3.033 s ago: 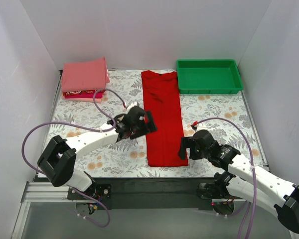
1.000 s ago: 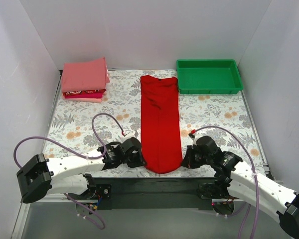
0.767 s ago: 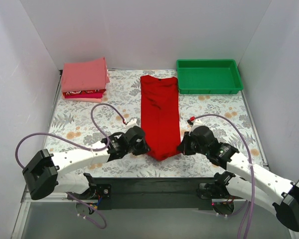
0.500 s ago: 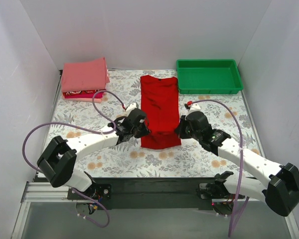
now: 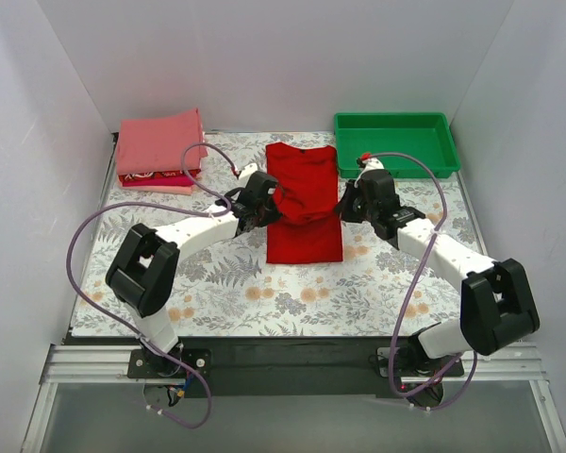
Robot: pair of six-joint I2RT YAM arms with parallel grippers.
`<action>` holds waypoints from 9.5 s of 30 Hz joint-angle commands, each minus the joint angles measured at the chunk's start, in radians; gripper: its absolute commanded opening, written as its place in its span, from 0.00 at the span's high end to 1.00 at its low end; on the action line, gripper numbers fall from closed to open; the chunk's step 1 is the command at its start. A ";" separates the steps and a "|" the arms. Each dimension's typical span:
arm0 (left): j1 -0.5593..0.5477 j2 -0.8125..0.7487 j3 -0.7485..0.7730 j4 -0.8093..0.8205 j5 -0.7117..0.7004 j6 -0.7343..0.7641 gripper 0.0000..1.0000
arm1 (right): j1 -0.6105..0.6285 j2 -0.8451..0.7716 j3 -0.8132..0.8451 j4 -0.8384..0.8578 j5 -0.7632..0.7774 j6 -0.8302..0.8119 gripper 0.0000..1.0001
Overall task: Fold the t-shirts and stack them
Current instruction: Fold the tshirt, then neatly place the folded tshirt to the corner
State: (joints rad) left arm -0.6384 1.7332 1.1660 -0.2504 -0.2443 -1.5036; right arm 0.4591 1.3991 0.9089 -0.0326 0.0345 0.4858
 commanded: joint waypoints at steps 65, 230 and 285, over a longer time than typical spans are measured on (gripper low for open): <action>0.080 -0.100 -0.408 0.165 0.353 -0.084 0.65 | -0.119 0.084 -0.274 0.082 -0.297 0.051 0.56; 0.068 -0.508 -0.408 -0.210 0.065 -0.075 0.09 | 0.270 -0.538 -0.380 -0.142 0.088 0.114 0.02; 0.089 0.264 0.208 0.034 -0.584 0.710 1.00 | 0.099 -0.505 -0.515 -0.164 0.277 0.001 0.02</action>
State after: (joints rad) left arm -0.6018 1.9942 1.3083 -0.3637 -0.7330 -0.9997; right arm 0.5835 0.8814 0.4084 -0.2573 0.2916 0.5274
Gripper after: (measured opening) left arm 0.087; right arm 0.983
